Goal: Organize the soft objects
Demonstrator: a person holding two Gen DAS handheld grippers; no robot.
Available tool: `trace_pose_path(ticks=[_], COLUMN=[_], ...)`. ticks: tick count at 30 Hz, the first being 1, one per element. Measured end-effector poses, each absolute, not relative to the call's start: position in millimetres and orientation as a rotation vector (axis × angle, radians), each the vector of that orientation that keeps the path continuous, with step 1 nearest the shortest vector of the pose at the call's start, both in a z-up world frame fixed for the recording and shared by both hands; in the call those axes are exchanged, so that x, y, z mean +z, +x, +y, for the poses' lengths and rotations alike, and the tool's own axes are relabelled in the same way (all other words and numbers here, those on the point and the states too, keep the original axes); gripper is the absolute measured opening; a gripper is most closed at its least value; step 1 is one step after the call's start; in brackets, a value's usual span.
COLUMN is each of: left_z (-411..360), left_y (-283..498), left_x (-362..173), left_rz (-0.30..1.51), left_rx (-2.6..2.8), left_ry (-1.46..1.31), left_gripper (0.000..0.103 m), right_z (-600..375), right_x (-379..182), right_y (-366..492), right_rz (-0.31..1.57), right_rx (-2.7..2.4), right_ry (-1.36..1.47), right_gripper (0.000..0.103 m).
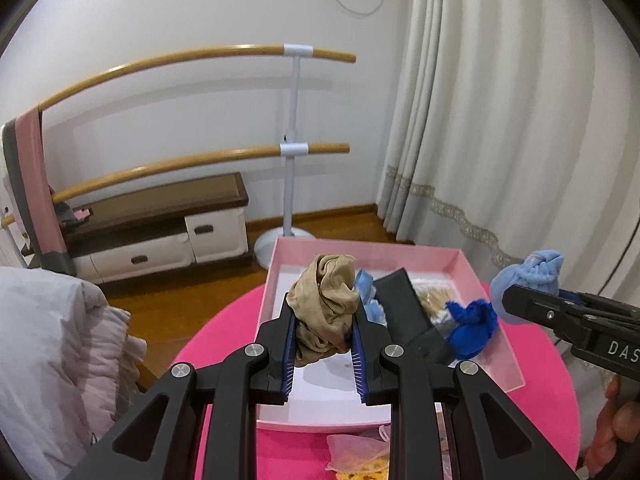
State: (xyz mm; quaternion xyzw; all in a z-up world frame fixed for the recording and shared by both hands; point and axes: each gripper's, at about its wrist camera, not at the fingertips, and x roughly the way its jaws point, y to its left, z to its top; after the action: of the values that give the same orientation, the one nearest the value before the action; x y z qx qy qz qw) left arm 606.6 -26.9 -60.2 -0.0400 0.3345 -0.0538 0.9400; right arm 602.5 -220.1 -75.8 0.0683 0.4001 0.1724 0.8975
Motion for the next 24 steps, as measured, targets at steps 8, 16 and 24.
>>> trace_pose_path(ticks=[8,16,24], left_z=[-38.3,-51.9,-51.1], left_y=[657.3,682.3,662.3], left_x=[-84.8,-98.0,-74.3], left_rz=[0.747,0.78,0.688], left_rx=[-0.106,-0.054,-0.015], left_ry=[-0.069,-0.044,-0.049], left_gripper=[0.022,0.083,0.103], right_z=[-223.5,-229.2,-248.8], right_x=[-108.9,-134.4,-120.2], right_y=[622.6,627.2,610.7], right_rz=[0.912,0.989,0.924], right_rx=[0.325,0.285,0.247], right_ry=[0.149,0.167,0.266], right_gripper=[0.039,0.051,0.103])
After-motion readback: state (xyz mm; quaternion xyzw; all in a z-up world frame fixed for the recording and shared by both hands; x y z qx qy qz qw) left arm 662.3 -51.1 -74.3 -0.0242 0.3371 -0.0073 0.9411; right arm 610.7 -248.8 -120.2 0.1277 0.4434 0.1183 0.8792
